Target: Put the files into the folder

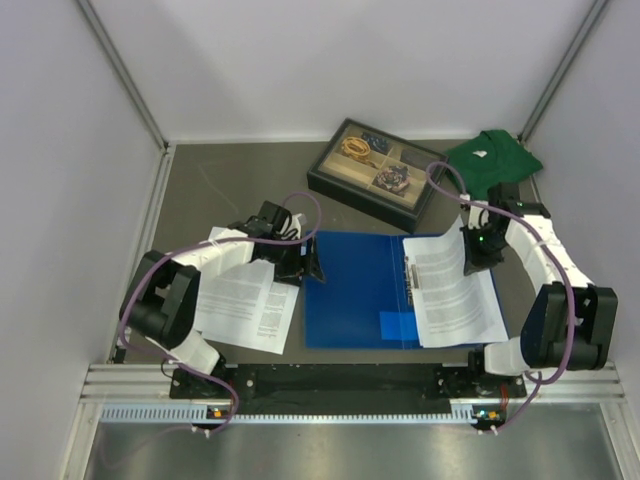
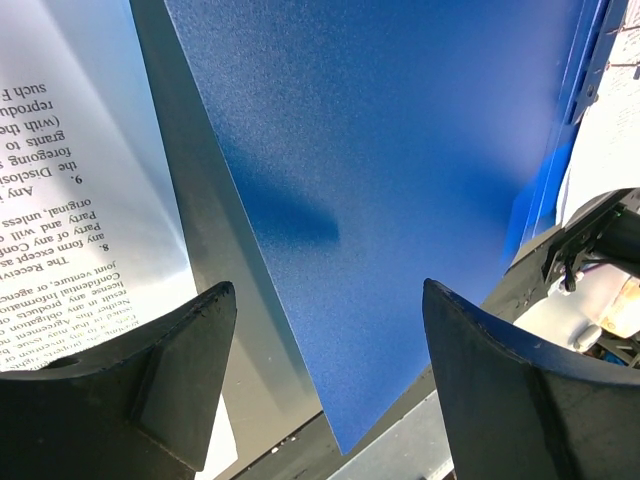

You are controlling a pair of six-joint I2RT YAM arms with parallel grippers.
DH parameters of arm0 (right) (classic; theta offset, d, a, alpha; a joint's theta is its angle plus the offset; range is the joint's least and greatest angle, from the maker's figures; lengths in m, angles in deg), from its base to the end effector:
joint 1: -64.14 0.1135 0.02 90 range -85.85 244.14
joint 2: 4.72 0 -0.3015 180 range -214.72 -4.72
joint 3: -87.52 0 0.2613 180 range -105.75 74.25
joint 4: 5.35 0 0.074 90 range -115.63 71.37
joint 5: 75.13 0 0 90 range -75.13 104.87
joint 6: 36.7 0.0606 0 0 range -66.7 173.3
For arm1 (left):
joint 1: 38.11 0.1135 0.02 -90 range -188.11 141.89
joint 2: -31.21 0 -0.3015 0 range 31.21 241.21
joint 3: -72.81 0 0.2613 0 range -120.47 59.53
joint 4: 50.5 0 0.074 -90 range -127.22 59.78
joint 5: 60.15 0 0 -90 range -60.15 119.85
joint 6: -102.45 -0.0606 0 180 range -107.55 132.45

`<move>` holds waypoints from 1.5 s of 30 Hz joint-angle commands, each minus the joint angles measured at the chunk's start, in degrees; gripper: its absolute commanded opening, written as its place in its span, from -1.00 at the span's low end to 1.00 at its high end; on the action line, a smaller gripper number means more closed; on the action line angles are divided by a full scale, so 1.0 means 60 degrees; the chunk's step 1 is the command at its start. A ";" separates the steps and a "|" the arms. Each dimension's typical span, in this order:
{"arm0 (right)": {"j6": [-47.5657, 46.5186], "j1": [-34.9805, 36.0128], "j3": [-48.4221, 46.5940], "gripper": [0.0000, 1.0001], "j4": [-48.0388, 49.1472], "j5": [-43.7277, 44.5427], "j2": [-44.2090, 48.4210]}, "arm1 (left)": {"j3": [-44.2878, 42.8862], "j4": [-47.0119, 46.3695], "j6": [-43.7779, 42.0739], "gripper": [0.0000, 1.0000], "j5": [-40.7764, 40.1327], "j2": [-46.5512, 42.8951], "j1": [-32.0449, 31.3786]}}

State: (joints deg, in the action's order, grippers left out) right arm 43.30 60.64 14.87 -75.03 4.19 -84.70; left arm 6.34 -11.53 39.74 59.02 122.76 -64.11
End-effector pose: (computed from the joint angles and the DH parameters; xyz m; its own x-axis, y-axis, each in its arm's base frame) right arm 0.2569 -0.0045 0.2469 -0.9610 -0.1122 -0.2527 -0.1508 0.9788 0.1388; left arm 0.2750 -0.1670 0.1900 -0.9816 0.0333 -0.1879 0.1400 0.7951 -0.5901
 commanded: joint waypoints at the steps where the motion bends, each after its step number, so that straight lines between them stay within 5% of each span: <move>1: 0.0114 0.0072 0.0096 -1.00 0.0406 -0.0140 -0.0189 | -0.0364 -0.0064 -0.0095 0.59 0.0163 0.0108 -0.0061; 5: 0.0157 0.0057 0.0096 -0.98 0.0450 0.0006 -0.0131 | -0.0393 0.0024 -0.0124 0.60 0.0046 0.0079 -0.0061; 8: 0.0303 0.0057 0.0052 -0.30 0.0465 0.0531 0.0044 | -0.0495 0.0170 -0.0153 0.67 -0.0085 0.0035 -0.0062; 10: 0.0377 0.0072 -0.0006 -0.16 0.0465 0.0797 0.0234 | -0.0627 0.0419 -0.0256 0.72 -0.0348 -0.0110 -0.0061; 14: 0.0684 0.0203 -0.0838 0.83 0.0071 0.2212 0.0425 | -0.1051 0.1268 -0.0505 0.88 -0.1446 -0.0754 0.0084; 16: 0.0860 0.0350 -0.1395 0.97 -0.0266 0.3020 0.0440 | -0.1271 0.1808 -0.0593 0.94 -0.1769 -0.1309 0.0231; 20: 0.2333 0.1372 -0.3675 0.97 -0.1321 0.5799 0.0426 | -0.1375 0.2630 -0.0696 0.96 -0.3331 -0.2730 0.1195; 24: 0.3977 0.4469 -0.5423 0.97 -0.1849 0.7388 -0.0055 | -0.0850 0.3027 -0.0127 0.96 -0.4552 -0.4312 0.2689; 27: 0.5809 0.5736 -0.6379 0.98 -0.1429 0.5551 -0.0671 | -0.0235 0.2940 0.0488 0.96 -0.4730 -0.5178 0.3891; 31: 0.7197 0.8487 -0.4584 0.98 0.3478 0.2448 -0.1111 | 0.0426 0.2662 0.1266 0.96 -0.3779 -0.5079 0.5529; 35: 0.8520 0.9794 -0.4895 0.96 0.5124 0.1853 -0.3259 | 0.0954 0.2151 0.1838 0.74 -0.2506 -0.4229 0.6559; 39: 0.9107 1.0603 -0.7225 0.64 0.4375 0.2262 -0.5665 | 0.0752 0.2015 0.1635 0.57 -0.2517 -0.3175 0.6618; 42: 1.0101 1.0940 -0.7331 0.16 0.5033 0.2570 -0.6311 | 0.0633 0.1957 0.1401 0.54 -0.2751 -0.2443 0.6647; 45: 1.1069 1.1043 -0.7389 -0.10 0.4962 0.2936 -0.6764 | 0.0310 0.2441 0.1341 0.54 -0.3015 -0.1782 0.6647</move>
State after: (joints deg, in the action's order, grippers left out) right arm 100.09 125.86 -25.30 -49.11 18.96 -125.29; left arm 11.77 2.68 48.53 41.75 109.18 -24.63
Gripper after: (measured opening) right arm 0.500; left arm 0.770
